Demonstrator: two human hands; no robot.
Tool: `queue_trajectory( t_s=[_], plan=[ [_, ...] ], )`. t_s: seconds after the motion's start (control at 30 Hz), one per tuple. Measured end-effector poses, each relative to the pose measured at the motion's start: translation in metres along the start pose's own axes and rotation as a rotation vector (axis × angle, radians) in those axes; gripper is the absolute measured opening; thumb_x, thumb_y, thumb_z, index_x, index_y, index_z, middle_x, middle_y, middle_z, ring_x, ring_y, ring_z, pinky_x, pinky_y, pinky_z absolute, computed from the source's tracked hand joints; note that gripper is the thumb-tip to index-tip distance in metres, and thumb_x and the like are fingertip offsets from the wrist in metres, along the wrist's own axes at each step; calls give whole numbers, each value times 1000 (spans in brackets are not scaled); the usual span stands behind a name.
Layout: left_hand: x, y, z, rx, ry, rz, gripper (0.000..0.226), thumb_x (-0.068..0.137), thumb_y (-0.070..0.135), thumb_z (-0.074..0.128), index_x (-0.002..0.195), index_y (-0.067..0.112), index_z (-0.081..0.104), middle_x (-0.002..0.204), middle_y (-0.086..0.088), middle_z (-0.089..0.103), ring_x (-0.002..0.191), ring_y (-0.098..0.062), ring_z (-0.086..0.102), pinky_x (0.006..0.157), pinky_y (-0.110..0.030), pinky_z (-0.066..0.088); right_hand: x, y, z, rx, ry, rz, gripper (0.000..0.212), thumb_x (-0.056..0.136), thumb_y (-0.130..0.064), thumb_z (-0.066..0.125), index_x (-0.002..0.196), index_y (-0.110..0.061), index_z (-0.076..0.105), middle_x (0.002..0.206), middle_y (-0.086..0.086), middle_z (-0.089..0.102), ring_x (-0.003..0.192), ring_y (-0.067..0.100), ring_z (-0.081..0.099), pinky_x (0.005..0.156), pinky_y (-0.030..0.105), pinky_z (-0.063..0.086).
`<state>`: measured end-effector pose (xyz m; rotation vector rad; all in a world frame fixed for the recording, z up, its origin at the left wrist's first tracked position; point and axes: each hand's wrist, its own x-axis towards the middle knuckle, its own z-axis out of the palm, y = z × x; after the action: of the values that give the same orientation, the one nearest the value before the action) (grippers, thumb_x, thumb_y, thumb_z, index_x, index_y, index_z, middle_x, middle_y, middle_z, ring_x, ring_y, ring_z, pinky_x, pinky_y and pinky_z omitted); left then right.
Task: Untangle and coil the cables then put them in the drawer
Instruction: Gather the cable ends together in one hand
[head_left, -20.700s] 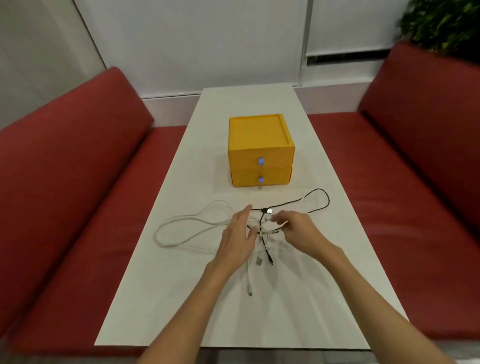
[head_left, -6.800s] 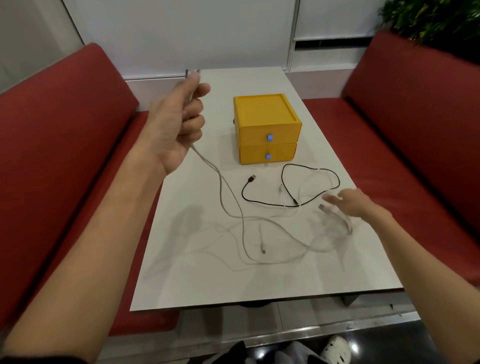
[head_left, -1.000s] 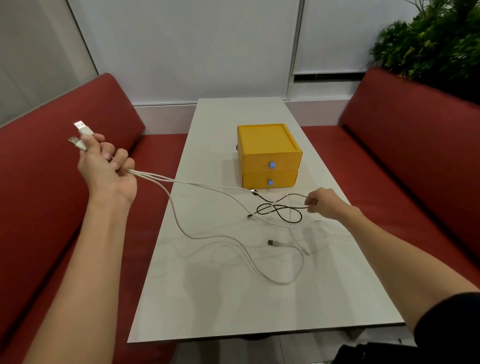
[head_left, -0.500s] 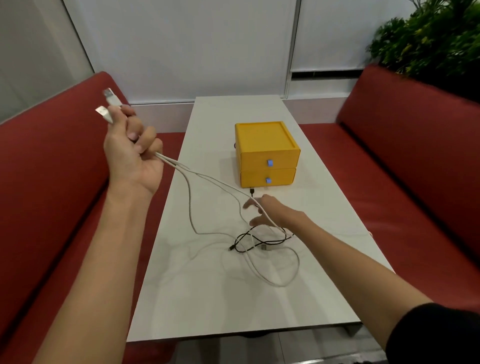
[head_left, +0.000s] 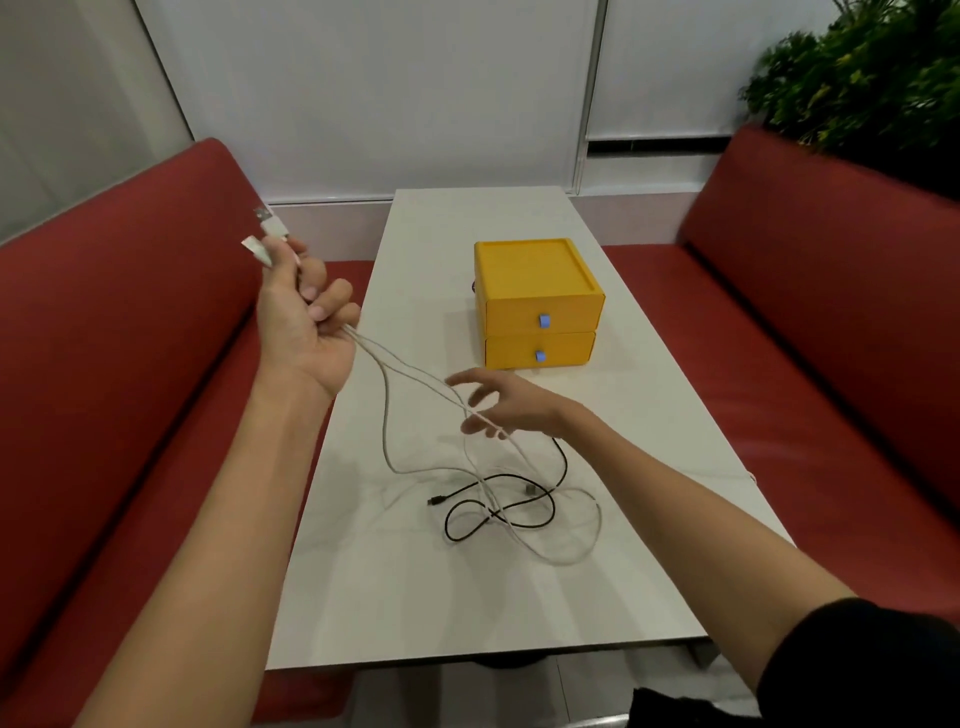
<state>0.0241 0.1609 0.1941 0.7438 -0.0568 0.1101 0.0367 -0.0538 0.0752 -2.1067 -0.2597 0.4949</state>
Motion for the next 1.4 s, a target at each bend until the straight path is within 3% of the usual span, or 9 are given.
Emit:
queue_trajectory(
  t_s=[0.07,0.17,0.33,0.63,0.8,0.97,1.13,1.27,1.4],
  plan=[
    [-2,-11,7,31,-29,-28,31,104,40,33,80,24,44,44,8,26,32,0,20,31,-13,17,4,-10,9,9,-89,-18,36,83,-19,72,114,-31,61,111,4,61,73,20,65,67,25,54],
    [-1,-6,14,12,-68,-20,32,104,39,33,79,23,44,44,8,25,32,0,20,31,-13,16,6,4,12,-201,-16,42,10,87,-8,64,95,-6,70,87,6,71,70,21,68,65,23,55],
    [8,28,-7,-45,-31,65,32,103,39,34,78,24,47,44,7,25,34,-3,20,35,-14,13,-17,43,-30,-162,258,199,8,83,-8,67,86,0,70,76,11,71,64,14,67,64,21,57],
    [17,39,-50,-254,-24,63,34,103,37,37,75,22,50,43,5,27,32,-4,22,32,-14,15,-40,51,-97,-350,423,255,13,91,-13,53,81,-6,59,69,14,68,46,8,63,60,28,57],
    [23,29,-53,-227,18,62,35,103,38,37,74,22,50,43,6,27,32,-3,22,32,-14,15,-42,36,-117,-325,318,308,17,92,-18,55,90,-9,70,85,10,70,64,16,64,55,21,49],
    [31,27,-61,-176,86,54,36,102,42,35,74,24,49,42,6,26,32,-4,22,33,-14,14,-48,25,-130,-480,371,295,8,81,-9,68,77,-3,72,64,10,65,53,14,59,49,16,47],
    [34,26,-71,-151,125,69,35,102,42,35,74,24,47,43,7,26,34,-5,21,34,-15,14,-53,32,-131,-613,384,351,19,81,-12,66,64,-9,58,57,8,60,48,18,55,49,24,46],
    [41,41,-88,-272,93,111,37,104,34,35,72,20,48,43,7,28,33,-3,24,30,-16,19,-60,50,-130,-685,405,373,25,79,-8,64,60,-13,49,69,11,57,63,25,54,53,28,44],
    [43,55,-100,-336,68,95,47,105,32,33,62,19,49,43,8,32,35,-3,27,33,-15,23,-70,74,-132,-605,452,406,16,81,-2,59,67,-7,60,65,12,60,62,23,54,53,28,50]
  ],
)
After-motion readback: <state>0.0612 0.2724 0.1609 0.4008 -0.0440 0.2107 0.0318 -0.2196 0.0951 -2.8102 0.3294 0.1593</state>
